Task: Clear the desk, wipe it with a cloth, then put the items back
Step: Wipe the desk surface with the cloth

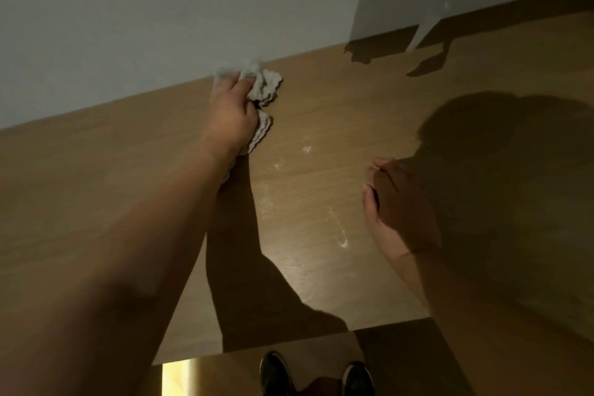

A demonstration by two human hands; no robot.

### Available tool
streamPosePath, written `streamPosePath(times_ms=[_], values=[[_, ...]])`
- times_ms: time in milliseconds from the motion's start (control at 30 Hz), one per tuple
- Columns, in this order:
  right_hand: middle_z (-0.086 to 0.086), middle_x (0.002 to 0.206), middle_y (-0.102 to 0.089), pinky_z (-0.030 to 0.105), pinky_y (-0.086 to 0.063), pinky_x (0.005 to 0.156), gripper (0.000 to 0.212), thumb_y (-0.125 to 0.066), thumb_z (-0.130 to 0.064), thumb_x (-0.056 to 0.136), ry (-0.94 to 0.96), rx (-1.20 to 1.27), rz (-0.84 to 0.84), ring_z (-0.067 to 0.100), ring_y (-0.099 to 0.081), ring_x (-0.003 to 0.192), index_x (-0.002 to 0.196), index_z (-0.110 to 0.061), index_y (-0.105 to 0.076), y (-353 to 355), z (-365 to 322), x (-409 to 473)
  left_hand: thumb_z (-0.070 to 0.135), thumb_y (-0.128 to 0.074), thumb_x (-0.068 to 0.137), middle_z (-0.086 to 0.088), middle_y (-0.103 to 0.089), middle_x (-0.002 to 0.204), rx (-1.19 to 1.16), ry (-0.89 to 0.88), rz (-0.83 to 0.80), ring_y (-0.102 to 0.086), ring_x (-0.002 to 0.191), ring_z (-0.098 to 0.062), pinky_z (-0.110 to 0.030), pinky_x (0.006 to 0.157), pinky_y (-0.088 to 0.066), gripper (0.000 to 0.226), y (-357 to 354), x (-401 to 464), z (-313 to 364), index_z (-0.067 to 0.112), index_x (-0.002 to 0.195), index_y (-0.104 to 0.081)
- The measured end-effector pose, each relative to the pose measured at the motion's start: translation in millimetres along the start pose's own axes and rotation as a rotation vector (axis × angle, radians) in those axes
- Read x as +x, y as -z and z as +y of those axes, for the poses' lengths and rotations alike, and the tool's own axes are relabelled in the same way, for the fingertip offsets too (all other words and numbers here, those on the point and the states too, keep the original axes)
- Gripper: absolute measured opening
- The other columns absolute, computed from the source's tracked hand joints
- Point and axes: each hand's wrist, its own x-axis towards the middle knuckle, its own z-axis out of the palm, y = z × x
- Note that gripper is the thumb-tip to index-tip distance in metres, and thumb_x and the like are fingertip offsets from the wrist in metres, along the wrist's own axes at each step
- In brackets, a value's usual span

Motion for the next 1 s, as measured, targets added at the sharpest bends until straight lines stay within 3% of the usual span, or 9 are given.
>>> streamPosePath(times_ms=[100,233,367,467,533,600,700,833,1000], values=[[0.022,0.12,-0.064,0.051,-0.053,0.091,0.026,-0.056,-0.012,0.093,0.111,-0.108,0.052,0.04,-0.061,0.112,0.113,0.002,-0.066,2.2,3.9,6.2,0.001,-0.046,0.092,-0.016,-0.047,0.149,-0.012,-0.072,-0.069,-0.041,0.14,-0.031,-0.039,0.118,-0.031,0.051,1.7,2.7,2.9,0.009,0.141,-0.057],[0.028,0.115,-0.065,0.053,-0.054,0.09,0.034,-0.046,-0.015,0.095,0.166,-0.099,0.066,0.045,-0.063,0.109,0.108,0.007,-0.067,5.8,3.4,8.1,0.004,-0.048,0.093,-0.014,-0.051,0.148,-0.084,-0.311,-0.212,-0.039,0.14,-0.018,-0.026,0.12,-0.024,0.045,3.1,-76.4,21.4,0.013,0.134,-0.063],[0.024,0.12,-0.063,0.044,-0.044,0.1,0.024,-0.063,-0.007,0.09,0.117,-0.078,0.062,0.039,-0.059,0.114,0.111,0.004,-0.068,6.3,1.1,4.8,0.003,-0.044,0.086,-0.014,-0.051,0.148,-0.15,-0.533,-0.436,-0.038,0.145,-0.03,-0.043,0.121,-0.03,0.047,-0.9,-191.9,39.1,0.006,0.127,-0.068],[0.022,0.119,-0.064,0.043,-0.044,0.1,0.024,-0.068,-0.004,0.087,0.119,-0.041,0.075,0.037,-0.06,0.113,0.11,0.003,-0.068,6.1,1.7,5.3,0.006,-0.044,0.091,-0.018,-0.054,0.144,-0.217,-0.634,-0.49,-0.045,0.139,-0.034,-0.051,0.113,-0.04,0.043,4.4,-207.3,36.4,0.007,0.128,-0.065],[0.022,0.119,-0.063,0.044,-0.045,0.1,0.024,-0.065,-0.005,0.088,0.11,-0.034,0.069,0.037,-0.059,0.113,0.111,0.002,-0.068,6.7,1.4,5.1,0.019,-0.042,0.1,-0.013,-0.054,0.142,-0.256,-0.531,-0.334,-0.049,0.134,-0.029,-0.048,0.111,-0.04,0.037,10.6,-171.7,27.4,0.015,0.135,-0.056],[0.023,0.12,-0.063,0.046,-0.045,0.101,0.024,-0.063,-0.005,0.091,0.113,-0.037,0.068,0.038,-0.058,0.114,0.112,0.003,-0.067,6.3,2.2,5.0,0.018,-0.042,0.101,-0.012,-0.052,0.143,-0.227,-0.28,-0.131,-0.044,0.134,-0.024,-0.041,0.116,-0.033,0.041,13.6,-120.6,15.5,0.016,0.14,-0.055],[0.023,0.123,-0.062,0.046,-0.044,0.104,0.025,-0.059,-0.007,0.094,0.091,-0.028,0.031,0.037,-0.056,0.118,0.115,0.003,-0.066,6.6,-0.2,6.0,0.009,-0.046,0.094,-0.015,-0.048,0.148,-0.076,-0.074,-0.09,-0.04,0.137,-0.027,-0.027,0.116,-0.022,0.048,4.1,-68.9,8.4,0.013,0.141,-0.056],[0.021,0.131,-0.057,0.048,-0.043,0.106,0.029,-0.055,-0.012,0.098,0.026,-0.008,0.005,0.035,-0.051,0.124,0.122,0.0,-0.064,7.9,-5.9,2.7,0.007,-0.047,0.092,-0.016,-0.052,0.143,-0.02,-0.195,-0.138,-0.045,0.132,-0.031,-0.03,0.115,-0.029,0.049,-1.7,-94.6,17.5,0.009,0.14,-0.057],[0.022,0.128,-0.059,0.045,-0.043,0.105,0.027,-0.056,-0.01,0.097,0.032,-0.019,0.042,0.038,-0.054,0.12,0.12,0.003,-0.065,6.1,-4.8,1.2,0.012,-0.051,0.089,-0.012,-0.044,0.153,-0.141,-0.258,-0.255,-0.031,0.148,-0.03,-0.045,0.12,-0.023,0.05,-3.2,-256.7,51.9,0.011,0.138,-0.059]])
